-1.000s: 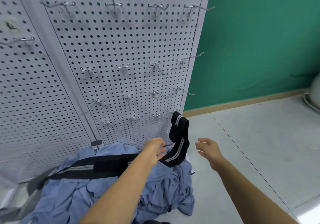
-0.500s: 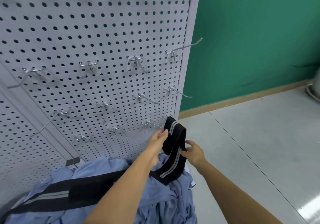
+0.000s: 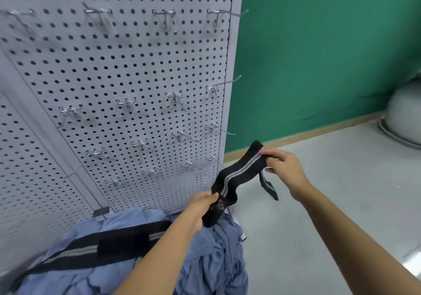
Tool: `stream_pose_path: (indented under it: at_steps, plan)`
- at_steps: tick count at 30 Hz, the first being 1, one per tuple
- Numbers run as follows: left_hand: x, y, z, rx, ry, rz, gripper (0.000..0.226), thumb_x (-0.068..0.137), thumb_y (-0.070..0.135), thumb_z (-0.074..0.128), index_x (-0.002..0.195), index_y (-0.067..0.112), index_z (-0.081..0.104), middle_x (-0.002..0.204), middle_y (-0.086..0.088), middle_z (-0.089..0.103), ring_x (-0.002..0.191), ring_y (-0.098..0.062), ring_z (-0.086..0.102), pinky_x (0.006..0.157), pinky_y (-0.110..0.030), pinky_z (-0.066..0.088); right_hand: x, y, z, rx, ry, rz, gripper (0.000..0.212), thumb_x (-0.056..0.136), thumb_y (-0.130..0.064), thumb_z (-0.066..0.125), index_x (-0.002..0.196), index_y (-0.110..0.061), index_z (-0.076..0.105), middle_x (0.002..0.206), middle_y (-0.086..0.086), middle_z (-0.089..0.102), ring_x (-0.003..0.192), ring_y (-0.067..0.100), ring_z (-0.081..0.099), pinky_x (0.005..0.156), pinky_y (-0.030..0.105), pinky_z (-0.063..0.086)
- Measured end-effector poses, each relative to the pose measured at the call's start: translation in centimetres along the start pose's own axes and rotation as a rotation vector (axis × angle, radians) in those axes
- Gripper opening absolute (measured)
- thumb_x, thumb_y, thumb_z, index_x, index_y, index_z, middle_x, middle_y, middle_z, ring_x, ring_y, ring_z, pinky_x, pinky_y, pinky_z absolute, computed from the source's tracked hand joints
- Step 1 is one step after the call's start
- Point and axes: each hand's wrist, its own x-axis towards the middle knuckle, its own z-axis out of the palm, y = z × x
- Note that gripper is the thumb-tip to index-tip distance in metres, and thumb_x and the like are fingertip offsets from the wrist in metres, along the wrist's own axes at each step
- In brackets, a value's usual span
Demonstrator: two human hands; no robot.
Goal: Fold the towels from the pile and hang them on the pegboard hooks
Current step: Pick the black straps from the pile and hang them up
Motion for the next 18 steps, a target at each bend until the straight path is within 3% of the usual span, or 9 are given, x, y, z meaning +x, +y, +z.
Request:
stream_pose_path:
  at_steps: [2,3,6,8,9,12,14,16,18]
  plan:
    - [-1.4,0.2,0.4,0.041,0.054,-0.036,0.018,0.094,0.016,0.058,0.106,0.004,0.064,0.104,-0.014,0.064,0.095,-0.025,0.06,0.083,-0.032,0.049,-1.3,-1.9,-0.5,-0.1,-0.04,-0.06,0.022,0.087,-0.006,0.056,0.089,-0.021,0.073,0.096,0.0,0.071,0.083,0.013,0.062,0.083,0.028,0.051]
    - [-2.1,0.2,0.5,0.064,0.07,-0.058,0.017,0.095,0.014,0.056,0.106,0.002,0.063,0.102,-0.013,0.062,0.093,-0.025,0.059,0.077,-0.03,0.049,-1.9,-2.7,-0.6,-0.209,-0.026,-0.131,0.017,0.086,-0.008,0.061,0.086,-0.02,0.072,0.091,-0.002,0.07,0.081,0.012,0.061,0.08,0.022,0.048]
    - [-5.1,-0.3,1.1,-0.014,0.051,-0.122,0.019,0.099,0.013,0.048,0.082,0.009,0.055,0.072,-0.005,0.05,0.062,-0.016,0.046,0.05,-0.019,0.039,-3.2,-3.7,0.1,-0.526,-0.054,-0.293,0.024,0.084,-0.007,0.066,0.107,-0.014,0.066,0.091,0.001,0.063,0.085,0.022,0.06,0.081,0.024,0.045]
    - [-7.2,-1.2,1.3,-0.108,-0.035,-0.213,0.031,0.099,0.033,0.049,0.082,0.009,0.059,0.066,-0.004,0.058,0.058,-0.017,0.052,0.051,-0.021,0.041,-4.0,-4.0,1.0,-0.619,-0.133,-0.324,0.04,0.085,-0.01,0.068,0.124,-0.011,0.059,0.1,0.007,0.064,0.099,0.028,0.061,0.087,0.028,0.042]
    - [-8.1,-1.8,1.4,-0.114,-0.119,-0.256,0.045,0.097,0.047,0.044,0.085,0.008,0.063,0.069,-0.004,0.065,0.062,-0.019,0.059,0.055,-0.023,0.045,-4.2,-4.1,1.5,-0.626,-0.161,-0.351,0.037,0.085,-0.011,0.068,0.122,-0.01,0.062,0.104,0.007,0.068,0.101,0.028,0.062,0.089,0.029,0.044]
    - [-9.9,-3.3,1.9,-0.218,-0.392,-0.329,0.085,0.085,0.075,0.026,0.111,0.003,0.064,0.099,-0.009,0.073,0.092,-0.026,0.069,0.077,-0.031,0.052,-5.0,-4.4,2.7,-0.537,-0.146,-0.388,0.017,0.084,-0.012,0.067,0.101,-0.01,0.072,0.096,0.003,0.073,0.091,0.023,0.066,0.085,0.036,0.051]
    - [-10.8,-3.4,2.6,-0.445,-0.471,-0.331,0.093,0.081,0.078,0.029,0.121,-0.001,0.057,0.115,-0.016,0.068,0.105,-0.033,0.065,0.09,-0.041,0.049,-5.5,-5.0,3.2,-0.38,-0.112,-0.346,0.011,0.085,-0.011,0.066,0.095,-0.009,0.071,0.085,0.001,0.07,0.08,0.023,0.066,0.077,0.038,0.055]
    - [-11.0,-2.9,3.4,-0.737,-0.41,-0.265,0.087,0.081,0.075,0.039,0.118,-0.003,0.052,0.123,-0.019,0.062,0.109,-0.037,0.062,0.096,-0.047,0.045,-5.7,-5.4,3.3,-0.174,-0.113,-0.258,0.005,0.087,-0.008,0.065,0.091,-0.01,0.068,0.078,0.002,0.066,0.068,0.019,0.064,0.065,0.031,0.058]
    - [-10.4,-2.1,3.9,-1.022,-0.237,-0.124,0.073,0.085,0.062,0.049,0.119,-0.003,0.053,0.127,-0.019,0.059,0.114,-0.033,0.058,0.101,-0.044,0.043,-5.5,-5.1,3.2,-0.009,-0.133,-0.138,0.004,0.089,-0.005,0.063,0.09,-0.008,0.066,0.079,0.004,0.066,0.064,0.012,0.062,0.055,0.019,0.054]
